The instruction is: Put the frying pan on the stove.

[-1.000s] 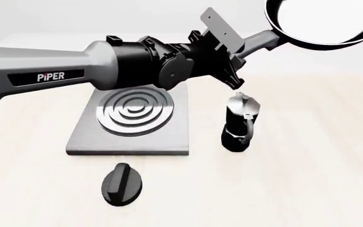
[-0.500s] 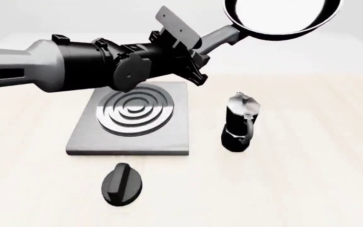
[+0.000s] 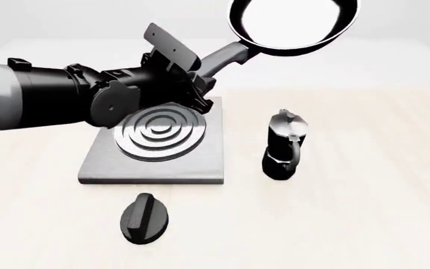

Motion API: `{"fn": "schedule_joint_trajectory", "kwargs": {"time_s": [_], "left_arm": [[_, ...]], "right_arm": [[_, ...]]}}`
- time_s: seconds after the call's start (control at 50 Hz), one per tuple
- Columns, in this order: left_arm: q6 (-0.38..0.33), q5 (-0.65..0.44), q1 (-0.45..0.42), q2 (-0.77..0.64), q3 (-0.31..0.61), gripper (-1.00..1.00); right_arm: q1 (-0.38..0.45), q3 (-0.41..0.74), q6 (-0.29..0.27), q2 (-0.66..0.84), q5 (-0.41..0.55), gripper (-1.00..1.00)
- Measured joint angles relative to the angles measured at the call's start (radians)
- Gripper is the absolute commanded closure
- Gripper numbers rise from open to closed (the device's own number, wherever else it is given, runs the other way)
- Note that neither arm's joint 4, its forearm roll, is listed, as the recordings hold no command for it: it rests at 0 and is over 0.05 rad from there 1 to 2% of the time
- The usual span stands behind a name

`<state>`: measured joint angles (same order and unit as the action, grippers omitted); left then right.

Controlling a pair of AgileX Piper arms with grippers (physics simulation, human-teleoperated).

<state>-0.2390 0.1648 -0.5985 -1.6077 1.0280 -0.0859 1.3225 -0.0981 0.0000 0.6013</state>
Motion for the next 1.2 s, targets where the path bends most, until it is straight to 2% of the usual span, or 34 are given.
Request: {"fn": "schedule_joint_trajectory", "kwargs": {"time_s": [0.56,1.2], "left_arm": [[0.025,0.016,0.074,0.166,-0.217,1.00],[0.033,-0.045,0.170,0.447,-0.461,1.00]], "right_arm": [[-0.001,0.010,-0.006,0.000,0.010,-1.00],[0.001,0.010,-0.011,0.000,0.010,-1.00]]}}
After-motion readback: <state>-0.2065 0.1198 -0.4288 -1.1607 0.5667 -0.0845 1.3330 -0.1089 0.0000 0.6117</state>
